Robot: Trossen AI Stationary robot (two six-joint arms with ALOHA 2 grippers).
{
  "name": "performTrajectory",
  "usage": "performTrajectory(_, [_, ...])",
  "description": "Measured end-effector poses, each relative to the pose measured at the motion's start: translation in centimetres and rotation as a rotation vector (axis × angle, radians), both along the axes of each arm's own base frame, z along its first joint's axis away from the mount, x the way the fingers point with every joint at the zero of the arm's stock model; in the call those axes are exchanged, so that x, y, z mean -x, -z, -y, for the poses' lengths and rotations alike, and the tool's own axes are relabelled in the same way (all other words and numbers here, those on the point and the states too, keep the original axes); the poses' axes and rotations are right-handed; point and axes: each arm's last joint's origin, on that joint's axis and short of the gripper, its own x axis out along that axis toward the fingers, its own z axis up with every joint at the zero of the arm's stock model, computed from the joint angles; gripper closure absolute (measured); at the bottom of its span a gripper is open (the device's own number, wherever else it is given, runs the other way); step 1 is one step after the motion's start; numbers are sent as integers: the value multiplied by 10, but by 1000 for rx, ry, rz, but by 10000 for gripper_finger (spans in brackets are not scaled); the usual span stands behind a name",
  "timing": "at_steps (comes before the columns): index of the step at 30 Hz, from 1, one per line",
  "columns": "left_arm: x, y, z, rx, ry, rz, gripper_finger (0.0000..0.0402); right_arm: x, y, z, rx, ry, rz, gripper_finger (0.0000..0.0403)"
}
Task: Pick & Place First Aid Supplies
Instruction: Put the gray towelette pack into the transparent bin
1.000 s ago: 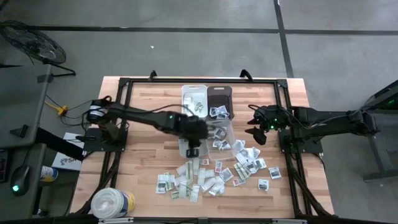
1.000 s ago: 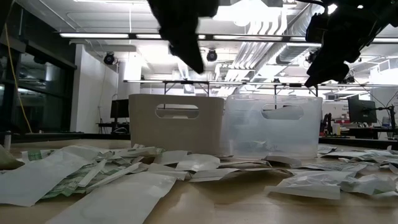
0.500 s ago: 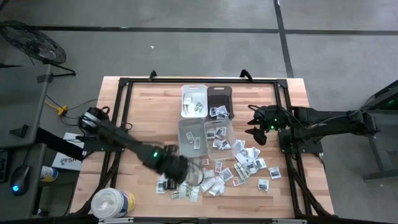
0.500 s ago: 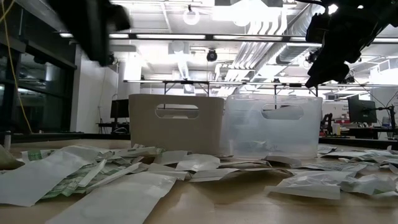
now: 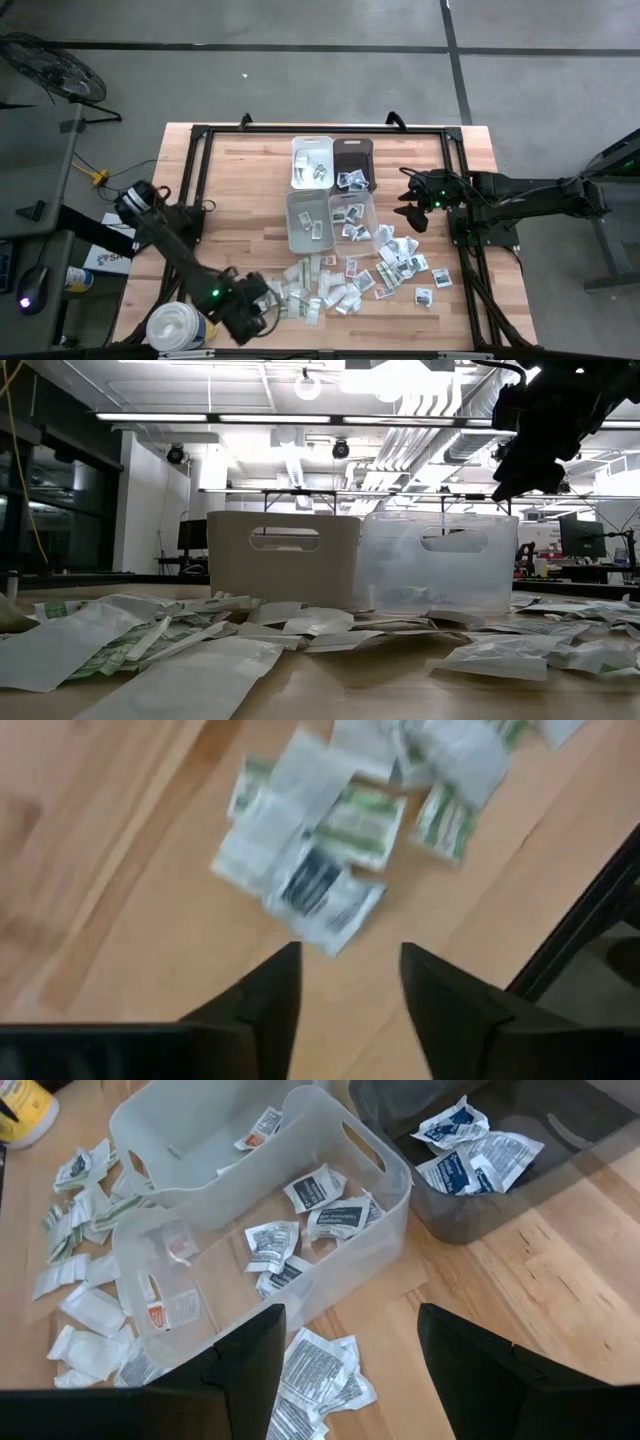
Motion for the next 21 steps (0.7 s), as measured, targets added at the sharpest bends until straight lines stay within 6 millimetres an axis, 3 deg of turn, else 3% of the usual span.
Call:
performTrajectory(4, [19, 13, 9, -23, -48, 7, 185, 0, 0, 0, -31, 29, 3, 181])
performTrajectory(8, [35, 28, 9, -10, -77, 75, 176, 0, 0, 0, -55, 46, 5, 181])
performTrajectory(14, [52, 53, -12, 42, -115, 235, 188, 0, 0, 0, -56, 45, 5, 181])
performTrajectory(21, [66, 73, -32, 144, -166, 282, 191, 0, 0, 0, -69, 57, 7, 181])
